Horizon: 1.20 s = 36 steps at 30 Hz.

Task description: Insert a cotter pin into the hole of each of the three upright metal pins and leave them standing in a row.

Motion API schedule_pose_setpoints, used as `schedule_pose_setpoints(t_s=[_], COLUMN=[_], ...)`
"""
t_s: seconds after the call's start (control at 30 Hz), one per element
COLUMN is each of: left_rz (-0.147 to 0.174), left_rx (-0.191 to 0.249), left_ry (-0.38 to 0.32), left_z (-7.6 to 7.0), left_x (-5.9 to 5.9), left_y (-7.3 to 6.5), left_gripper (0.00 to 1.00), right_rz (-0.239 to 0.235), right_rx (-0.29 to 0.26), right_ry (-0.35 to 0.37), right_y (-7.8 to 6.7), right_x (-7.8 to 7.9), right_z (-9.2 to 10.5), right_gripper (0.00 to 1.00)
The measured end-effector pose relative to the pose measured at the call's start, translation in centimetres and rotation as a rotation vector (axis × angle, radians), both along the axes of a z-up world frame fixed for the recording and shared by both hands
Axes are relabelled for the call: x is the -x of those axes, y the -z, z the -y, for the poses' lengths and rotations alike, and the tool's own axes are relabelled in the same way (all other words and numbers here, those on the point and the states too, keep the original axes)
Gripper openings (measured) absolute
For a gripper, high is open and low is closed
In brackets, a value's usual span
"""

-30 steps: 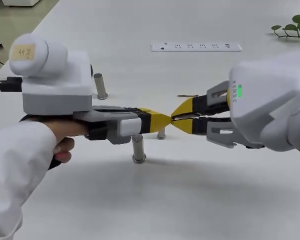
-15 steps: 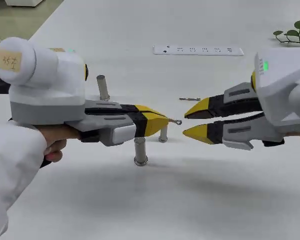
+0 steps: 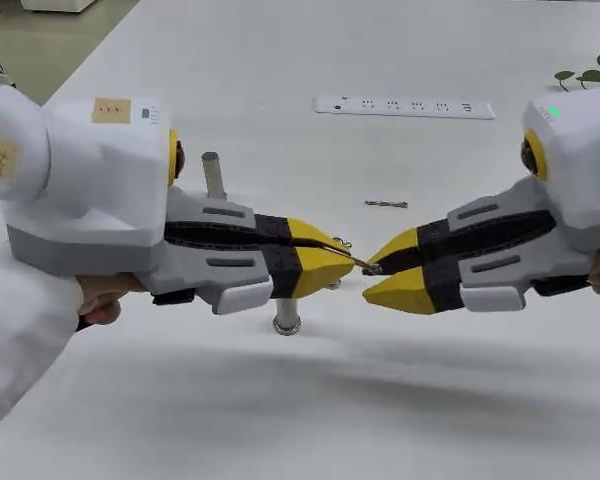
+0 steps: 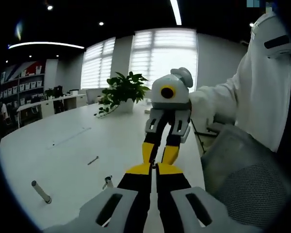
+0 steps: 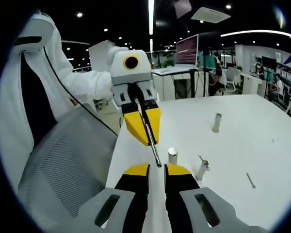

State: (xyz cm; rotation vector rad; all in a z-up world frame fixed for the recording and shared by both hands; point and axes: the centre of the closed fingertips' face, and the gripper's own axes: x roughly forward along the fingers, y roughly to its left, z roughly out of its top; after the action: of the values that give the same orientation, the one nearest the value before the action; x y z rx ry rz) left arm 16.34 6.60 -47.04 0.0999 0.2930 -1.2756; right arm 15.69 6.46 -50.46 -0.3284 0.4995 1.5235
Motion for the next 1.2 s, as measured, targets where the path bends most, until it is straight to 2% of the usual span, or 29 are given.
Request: schedule_pose_setpoints(t_s=[0.13,0.33,0.9,0.93,1.0,1.07,1.13,1.2], left_rz=[0.010,0.009,-0.025,-0.023,-0.051,-0.040,-0.063,-0.058], left_rx=[-0.009,-0.014,-0.063,-0.063,-0.052,-0.047,-0.033,-0.031], left_ry=[0.033,0.049,0.075,0.077,0.075,0.075,0.067,0.054], left_z=[0.5,0.5,0.4,0.3,0.3,0.1,0.0,-0.2], left_x=[0.8,1.1,1.8,1.8,1.9,1.9,1.9,1.6], left_y=[-0.2,-0.2,1.4,1.4,1.4,1.3,1.2,1.3], left_gripper=[0.00,0.00,0.00,0.00,0.00,0.00,0.00,0.00], right_rz=[-0.008,-0.015,-0.024,-0.027,-0.034,-0.005,-0.007,0.010], right_rx=[-0.009,-0.019,-0.001,-0.001,0.005,0.007,0.008,0.005], right_ry=[-0.025,-0.021,-0.035,-0.037,-0.039,-0.049,-0.051,-0.048], right_y=[-0.1,-0.3,-0.7,-0.7,-0.7,-0.9,-0.9,-1.0], right_x=[0.8,1.0,2.1,2.0,2.2,2.3,2.3,2.0], right_z=[-0.4,-0.4,-0.2,-0.1,-0.2,-0.2,-0.3,-0.4], right_gripper=[0.06,0.02,0.00,0.00,0.00,0.00,0.00,0.00])
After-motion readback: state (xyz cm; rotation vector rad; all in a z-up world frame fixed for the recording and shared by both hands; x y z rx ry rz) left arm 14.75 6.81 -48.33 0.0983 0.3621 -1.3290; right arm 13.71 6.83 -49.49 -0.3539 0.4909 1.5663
